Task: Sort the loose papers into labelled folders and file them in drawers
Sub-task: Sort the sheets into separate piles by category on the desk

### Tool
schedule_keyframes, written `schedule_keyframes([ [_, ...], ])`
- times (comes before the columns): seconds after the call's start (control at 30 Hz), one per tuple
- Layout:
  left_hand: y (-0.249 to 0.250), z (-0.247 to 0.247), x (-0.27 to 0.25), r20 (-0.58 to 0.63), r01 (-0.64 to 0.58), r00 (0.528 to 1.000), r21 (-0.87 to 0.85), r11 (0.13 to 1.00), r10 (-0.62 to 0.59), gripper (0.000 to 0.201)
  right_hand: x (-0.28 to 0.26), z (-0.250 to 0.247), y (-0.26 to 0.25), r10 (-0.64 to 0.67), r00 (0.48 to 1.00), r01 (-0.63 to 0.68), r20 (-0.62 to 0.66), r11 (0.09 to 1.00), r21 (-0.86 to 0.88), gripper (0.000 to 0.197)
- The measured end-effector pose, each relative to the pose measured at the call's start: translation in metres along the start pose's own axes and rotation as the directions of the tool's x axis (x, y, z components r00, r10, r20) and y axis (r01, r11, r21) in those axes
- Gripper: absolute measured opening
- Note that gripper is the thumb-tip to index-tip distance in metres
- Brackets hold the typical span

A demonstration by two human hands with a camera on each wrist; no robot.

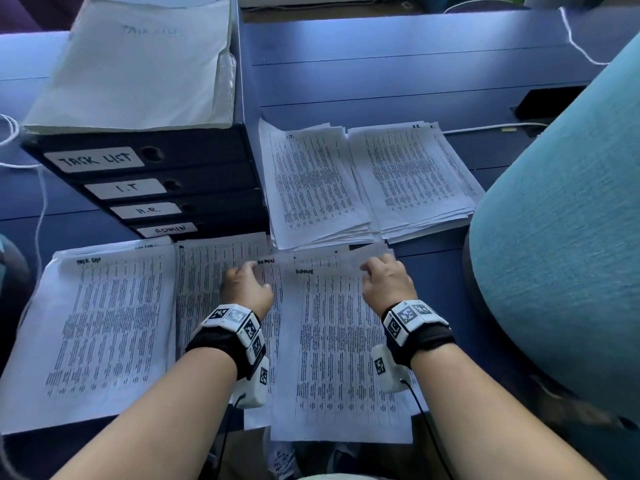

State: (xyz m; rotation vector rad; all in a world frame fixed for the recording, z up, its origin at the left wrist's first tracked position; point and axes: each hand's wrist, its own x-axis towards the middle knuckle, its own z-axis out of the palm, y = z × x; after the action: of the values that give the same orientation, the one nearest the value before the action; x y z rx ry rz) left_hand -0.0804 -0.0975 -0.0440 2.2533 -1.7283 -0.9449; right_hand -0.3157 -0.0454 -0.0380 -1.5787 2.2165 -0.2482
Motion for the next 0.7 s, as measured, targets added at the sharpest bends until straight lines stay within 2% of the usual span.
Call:
schedule_keyframes([
  [0.1,-0.008,-0.003,-0.014,0.065,0.091,0.993,0.053,0.994,-0.094,0.066,-0.019,0.003,-0.002,0.093,0.992,-0.084,0.083,0.991,-0.107,0.030],
  [0.2,-0.013,-0.003,-0.024,0.096,0.105,0.990,0.029,0.994,-0.107,0.076,-0.035,0.015,-0.006,0.108,0.977,-0.078,0.185,0.984,-0.159,0.038],
  [0.4,-0.027,-0.001,-0.039,0.114,0.029,0.993,-0.111,0.993,-0.016,0.082,-0.053,0.035,-0.004,0.083,0.986,-0.060,0.143,0.985,-0.159,0.061],
  [0.5,-0.035,0.000,-0.050,0.198,0.023,0.980,-0.252,0.967,0.028,0.105,-0.056,0.037,-0.003,0.077,0.987,-0.066,0.142,0.995,-0.076,0.063],
  [0.57,-0.038,0.000,-0.054,0.205,0.016,0.978,-0.272,0.962,0.042,0.118,-0.057,0.037,-0.006,0.044,0.984,-0.049,0.175,0.998,0.026,0.066],
  [0.63,-0.038,-0.002,-0.059,0.211,0.007,0.976,-0.290,0.957,0.057,0.124,-0.058,0.037,-0.012,-0.004,0.974,-0.029,0.229,0.990,0.139,0.068],
  [0.7,-0.039,-0.007,-0.061,0.218,-0.011,0.972,-0.348,0.937,0.092,0.121,-0.059,0.035,-0.019,-0.036,0.969,-0.021,0.246,0.974,0.227,0.068],
])
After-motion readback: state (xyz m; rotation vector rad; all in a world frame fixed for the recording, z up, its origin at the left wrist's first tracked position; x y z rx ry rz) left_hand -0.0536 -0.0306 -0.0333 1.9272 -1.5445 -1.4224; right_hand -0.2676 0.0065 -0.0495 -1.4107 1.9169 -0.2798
